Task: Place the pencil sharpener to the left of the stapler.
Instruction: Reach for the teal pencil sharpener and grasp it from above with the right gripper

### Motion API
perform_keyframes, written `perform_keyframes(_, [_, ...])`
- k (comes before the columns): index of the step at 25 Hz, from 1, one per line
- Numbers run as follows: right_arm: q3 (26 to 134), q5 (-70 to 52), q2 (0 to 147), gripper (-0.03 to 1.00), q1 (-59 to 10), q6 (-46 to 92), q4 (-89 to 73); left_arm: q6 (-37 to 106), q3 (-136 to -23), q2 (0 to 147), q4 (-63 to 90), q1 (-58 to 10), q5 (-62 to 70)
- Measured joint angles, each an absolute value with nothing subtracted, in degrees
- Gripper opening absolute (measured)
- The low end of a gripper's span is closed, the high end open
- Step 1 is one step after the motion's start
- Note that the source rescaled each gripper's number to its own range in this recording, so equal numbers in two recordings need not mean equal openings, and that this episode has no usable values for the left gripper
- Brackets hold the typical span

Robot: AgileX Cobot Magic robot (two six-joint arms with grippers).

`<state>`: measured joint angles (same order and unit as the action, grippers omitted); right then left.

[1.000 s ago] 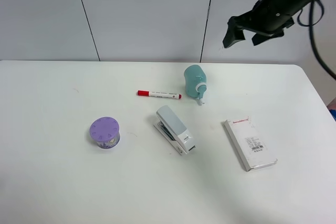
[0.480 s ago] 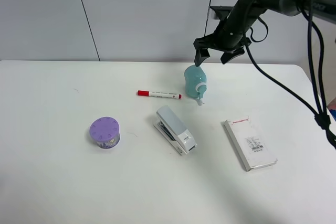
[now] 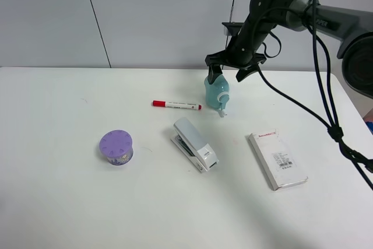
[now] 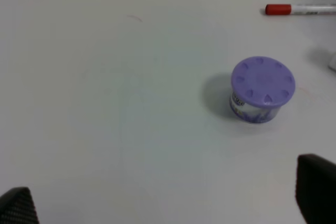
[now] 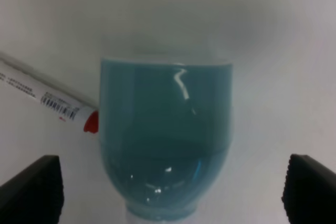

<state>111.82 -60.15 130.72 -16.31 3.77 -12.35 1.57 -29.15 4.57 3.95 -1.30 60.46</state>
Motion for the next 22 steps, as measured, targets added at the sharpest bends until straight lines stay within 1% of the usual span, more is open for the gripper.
perform_keyframes(12, [111.9,-55.8,135.1,0.81,-17.9,3.8,-12.2,1.6,-29.1,4.6,3.9,-1.3,60.5])
perform_keyframes(17, [116.5,-56.0,138.3,0.81,-19.4,3.8,-11.7,1.6,-29.1,4.6,3.9,-1.3,60.5])
perform_keyframes(22, [121.2,-58.7,141.0,0.81,-20.4,2.9,-10.2,1.6,-29.1,4.6,3.9,-1.3,60.5])
